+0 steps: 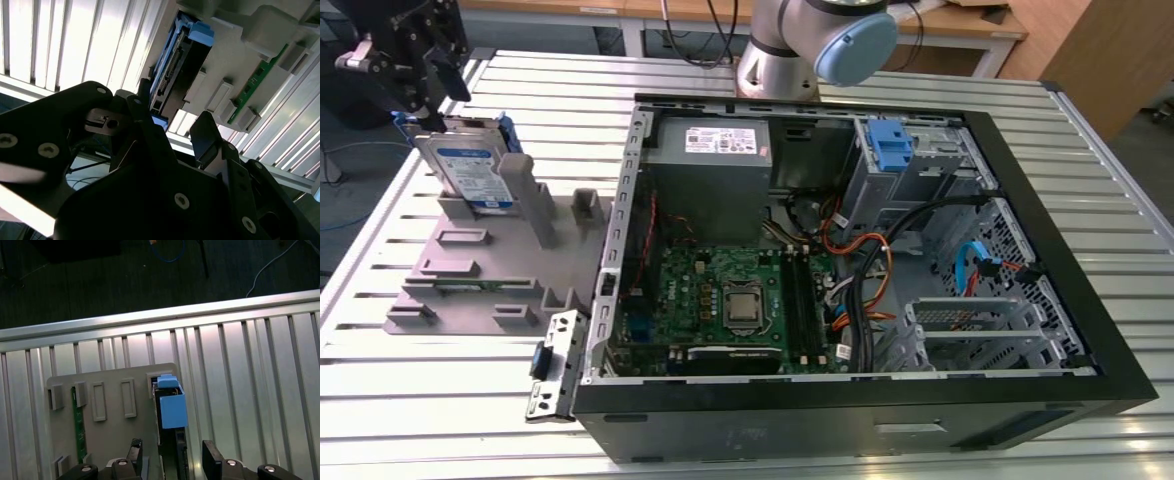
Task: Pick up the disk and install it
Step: 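Pick up the disk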
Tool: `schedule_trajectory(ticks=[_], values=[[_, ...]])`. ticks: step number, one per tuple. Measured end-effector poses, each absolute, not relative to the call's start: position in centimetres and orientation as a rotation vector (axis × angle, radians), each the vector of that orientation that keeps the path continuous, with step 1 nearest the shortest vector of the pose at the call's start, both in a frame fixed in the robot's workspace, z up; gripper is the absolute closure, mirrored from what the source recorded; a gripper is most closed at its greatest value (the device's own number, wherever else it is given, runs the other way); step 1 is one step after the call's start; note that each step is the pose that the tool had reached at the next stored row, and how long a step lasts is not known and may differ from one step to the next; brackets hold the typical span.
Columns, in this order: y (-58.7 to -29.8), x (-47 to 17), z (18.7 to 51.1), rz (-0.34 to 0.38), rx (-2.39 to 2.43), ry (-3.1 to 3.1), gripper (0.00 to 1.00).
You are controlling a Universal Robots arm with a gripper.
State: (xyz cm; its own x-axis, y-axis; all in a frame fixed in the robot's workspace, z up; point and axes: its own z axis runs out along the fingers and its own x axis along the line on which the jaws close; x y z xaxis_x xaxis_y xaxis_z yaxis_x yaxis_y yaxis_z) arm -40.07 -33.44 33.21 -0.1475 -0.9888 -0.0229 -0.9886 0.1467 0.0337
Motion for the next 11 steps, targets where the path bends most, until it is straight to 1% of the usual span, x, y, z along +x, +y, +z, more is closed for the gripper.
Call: schedule_trajectory(ticks=[11], values=[[-33.4, -40.1, 32.1, -0.064, 2.049, -2.375, 0.41]])
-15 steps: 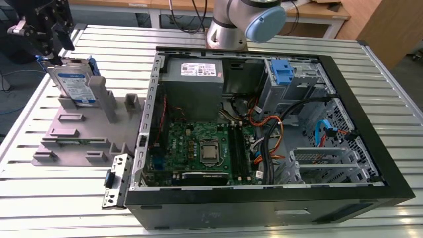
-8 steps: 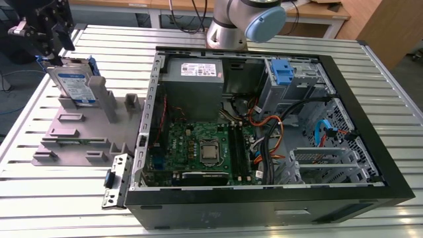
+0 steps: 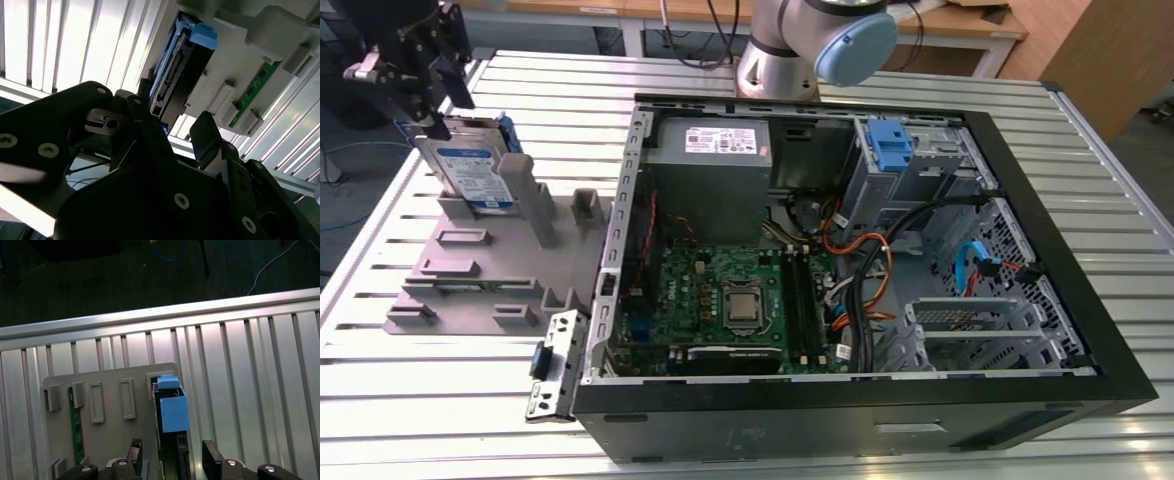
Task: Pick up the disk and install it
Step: 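Pick up the disk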
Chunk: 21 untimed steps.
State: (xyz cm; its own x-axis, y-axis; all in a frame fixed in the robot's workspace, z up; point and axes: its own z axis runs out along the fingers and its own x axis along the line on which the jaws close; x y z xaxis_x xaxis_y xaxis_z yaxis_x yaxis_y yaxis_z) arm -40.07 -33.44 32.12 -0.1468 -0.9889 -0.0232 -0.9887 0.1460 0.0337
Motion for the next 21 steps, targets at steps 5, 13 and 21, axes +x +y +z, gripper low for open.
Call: schedule_trajectory(ticks=[5, 13, 21], values=[[-33.43, -40.10, 31.58, -0.064, 2.061, -2.364, 0.41], [-33.36, -40.15, 31.20, -0.064, 2.123, -2.307, 0.41], [-33.36, -40.14, 31.07, -0.064, 2.130, -2.301, 0.41]])
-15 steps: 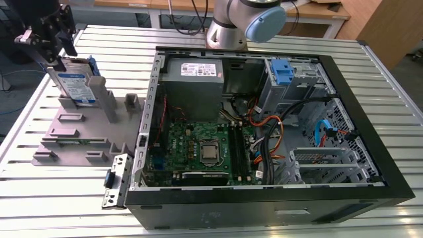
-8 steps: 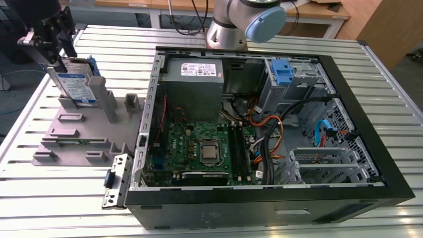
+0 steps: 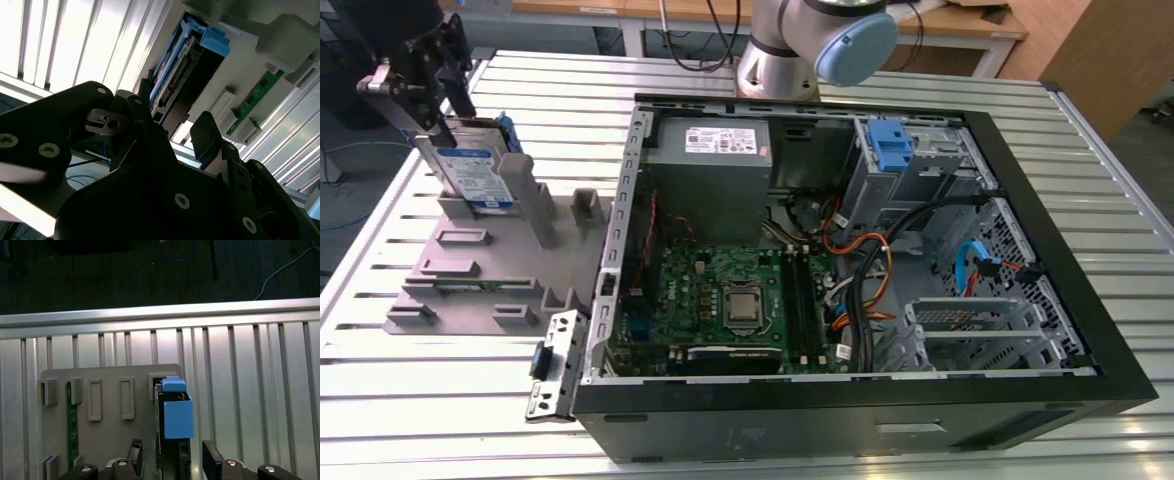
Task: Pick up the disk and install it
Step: 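Pick up the disk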
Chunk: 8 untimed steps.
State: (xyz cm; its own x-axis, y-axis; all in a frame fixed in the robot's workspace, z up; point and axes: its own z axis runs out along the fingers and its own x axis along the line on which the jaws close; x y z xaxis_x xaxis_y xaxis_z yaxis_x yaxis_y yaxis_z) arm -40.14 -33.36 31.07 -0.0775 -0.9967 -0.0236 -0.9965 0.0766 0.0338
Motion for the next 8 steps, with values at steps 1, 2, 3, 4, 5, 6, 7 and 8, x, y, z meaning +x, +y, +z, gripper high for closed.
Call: schedule_trajectory(ticks=[1, 2, 3, 4, 5, 6, 7, 8], values=[[-33.36, -40.14, 31.07, -0.064, 2.130, -2.301, 0.41], [-33.36, -40.14, 31.07, -0.064, 2.130, -2.301, 0.41], [-33.36, -40.14, 31.03, -0.064, 2.130, -2.301, 0.41], [-33.36, -40.14, 30.99, -0.064, 2.130, -2.301, 0.41], [-33.36, -40.14, 30.98, -0.064, 2.130, -2.301, 0.41], [-33.36, -40.14, 30.97, -0.064, 2.130, -2.301, 0.41], [-33.36, -40.15, 30.97, -0.064, 2.130, -2.301, 0.41], [-33.36, -40.15, 30.97, -0.064, 2.130, -2.301, 0.41]])
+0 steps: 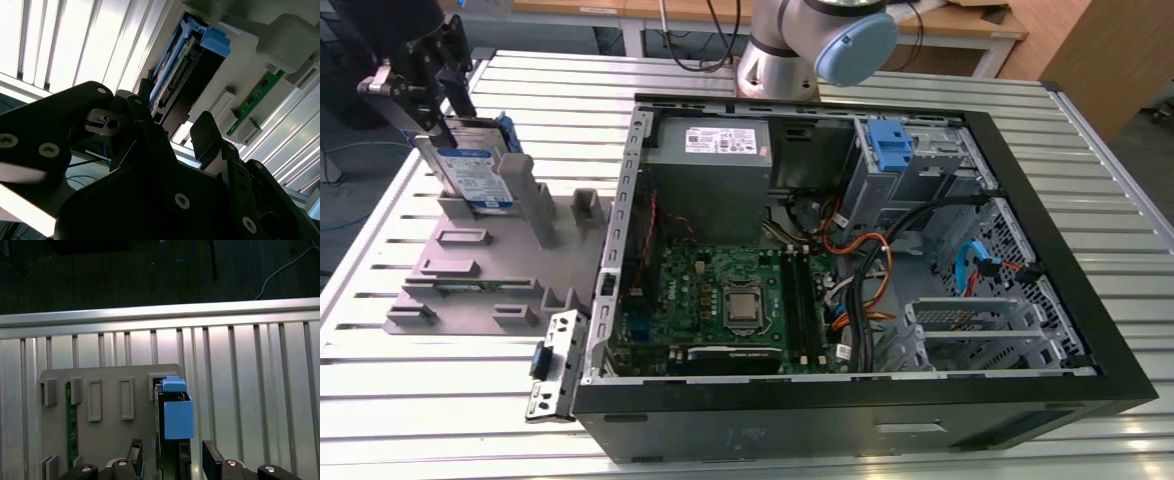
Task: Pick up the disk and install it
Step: 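Pick up the disk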
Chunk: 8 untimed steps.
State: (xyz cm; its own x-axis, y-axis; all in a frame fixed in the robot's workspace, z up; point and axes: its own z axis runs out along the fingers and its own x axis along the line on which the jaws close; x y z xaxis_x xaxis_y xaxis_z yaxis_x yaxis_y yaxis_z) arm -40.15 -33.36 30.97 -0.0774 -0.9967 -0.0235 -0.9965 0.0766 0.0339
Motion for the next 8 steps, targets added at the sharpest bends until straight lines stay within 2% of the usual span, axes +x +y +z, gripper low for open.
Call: schedule_trajectory(ticks=[8], values=[[-33.36, -40.14, 30.80, -0.064, 2.130, -2.301, 0.41]])
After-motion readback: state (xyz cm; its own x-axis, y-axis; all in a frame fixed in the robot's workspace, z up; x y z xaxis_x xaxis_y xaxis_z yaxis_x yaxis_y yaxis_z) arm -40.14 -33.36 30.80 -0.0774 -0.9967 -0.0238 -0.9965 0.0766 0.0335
